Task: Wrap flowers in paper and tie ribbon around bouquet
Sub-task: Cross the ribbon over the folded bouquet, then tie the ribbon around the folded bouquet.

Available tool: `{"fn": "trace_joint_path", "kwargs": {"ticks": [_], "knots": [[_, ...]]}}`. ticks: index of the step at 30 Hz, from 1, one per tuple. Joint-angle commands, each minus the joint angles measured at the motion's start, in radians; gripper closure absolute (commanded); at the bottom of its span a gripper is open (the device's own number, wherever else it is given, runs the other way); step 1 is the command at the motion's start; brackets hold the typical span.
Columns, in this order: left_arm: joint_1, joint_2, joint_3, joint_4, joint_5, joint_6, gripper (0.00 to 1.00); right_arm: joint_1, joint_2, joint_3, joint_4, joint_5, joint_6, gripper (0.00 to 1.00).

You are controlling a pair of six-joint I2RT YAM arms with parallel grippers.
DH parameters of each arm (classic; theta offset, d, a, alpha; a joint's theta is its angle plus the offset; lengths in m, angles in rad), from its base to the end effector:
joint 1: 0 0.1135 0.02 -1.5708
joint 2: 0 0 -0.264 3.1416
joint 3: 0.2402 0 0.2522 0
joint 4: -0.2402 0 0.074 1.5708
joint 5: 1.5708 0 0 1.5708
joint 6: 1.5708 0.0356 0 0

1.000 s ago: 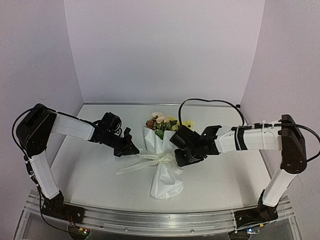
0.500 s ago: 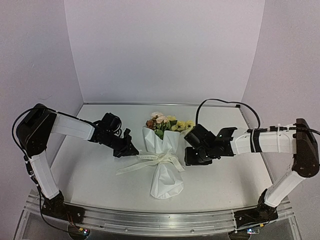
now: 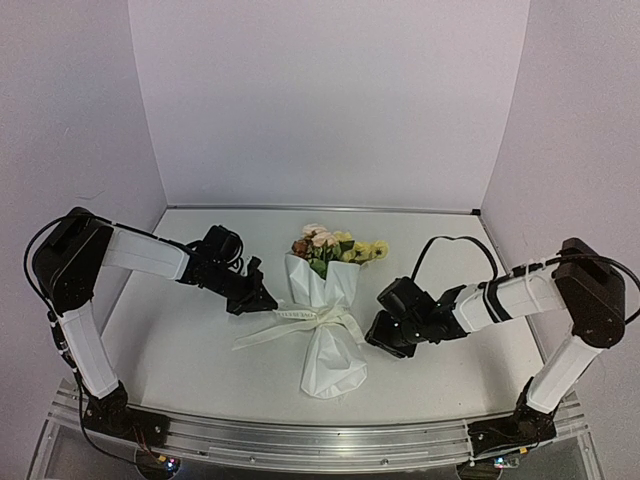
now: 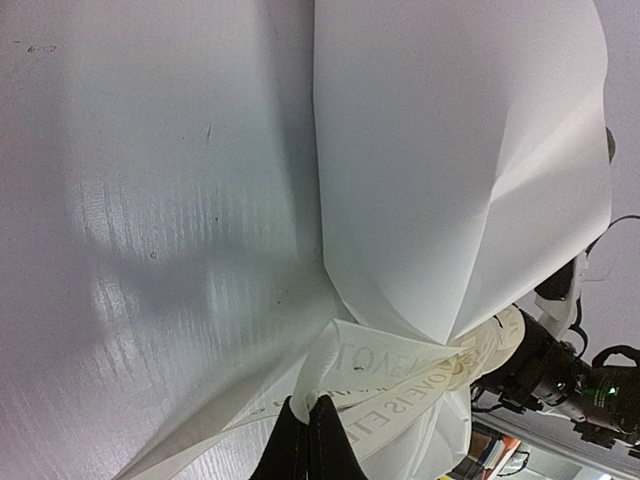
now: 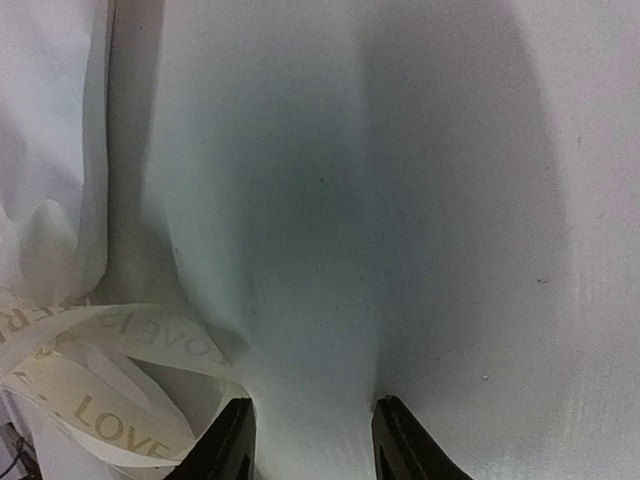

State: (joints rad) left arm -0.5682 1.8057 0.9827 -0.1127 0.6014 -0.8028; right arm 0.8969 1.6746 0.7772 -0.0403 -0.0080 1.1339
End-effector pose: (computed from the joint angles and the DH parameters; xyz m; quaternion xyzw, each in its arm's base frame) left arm 0.2870 -0.2071 0.1482 -0.0143 0.9120 -0.4066 0.0527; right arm 0.1944 0.2439 0.1337 0.1111 0.9438 0.2665 0.1609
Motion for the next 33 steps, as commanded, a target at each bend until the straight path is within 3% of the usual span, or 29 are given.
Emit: {"fn": "trace_joint_path", "kwargs": {"ticks": [1, 12, 15, 24, 28, 33], "knots": [[0.005, -0.002, 0.044, -0.013, 0.009, 0.016, 1.00, -0.008, 0.035, -0.060, 0.266, -0.049, 0.168, 0.58], [0.005, 0.001, 0.050, -0.012, 0.017, 0.013, 1.00, -0.021, 0.051, -0.194, 0.551, -0.038, 0.315, 0.58], [0.005, 0.004, 0.051, -0.010, 0.018, 0.014, 1.00, -0.020, 0.023, -0.251, 0.650, -0.005, 0.293, 0.56], [0.005, 0.007, 0.055, -0.016, 0.020, 0.018, 1.00, -0.004, -0.098, -0.248, 0.533, 0.082, -0.006, 0.53], [0.005, 0.009, 0.058, -0.019, 0.019, 0.020, 1.00, -0.002, -0.058, -0.164, 0.490, -0.034, -0.243, 0.52], [0.005, 0.006, 0.066, -0.032, 0.015, 0.027, 1.00, 0.002, -0.030, -0.138, 0.472, -0.076, -0.390, 0.52]]}}
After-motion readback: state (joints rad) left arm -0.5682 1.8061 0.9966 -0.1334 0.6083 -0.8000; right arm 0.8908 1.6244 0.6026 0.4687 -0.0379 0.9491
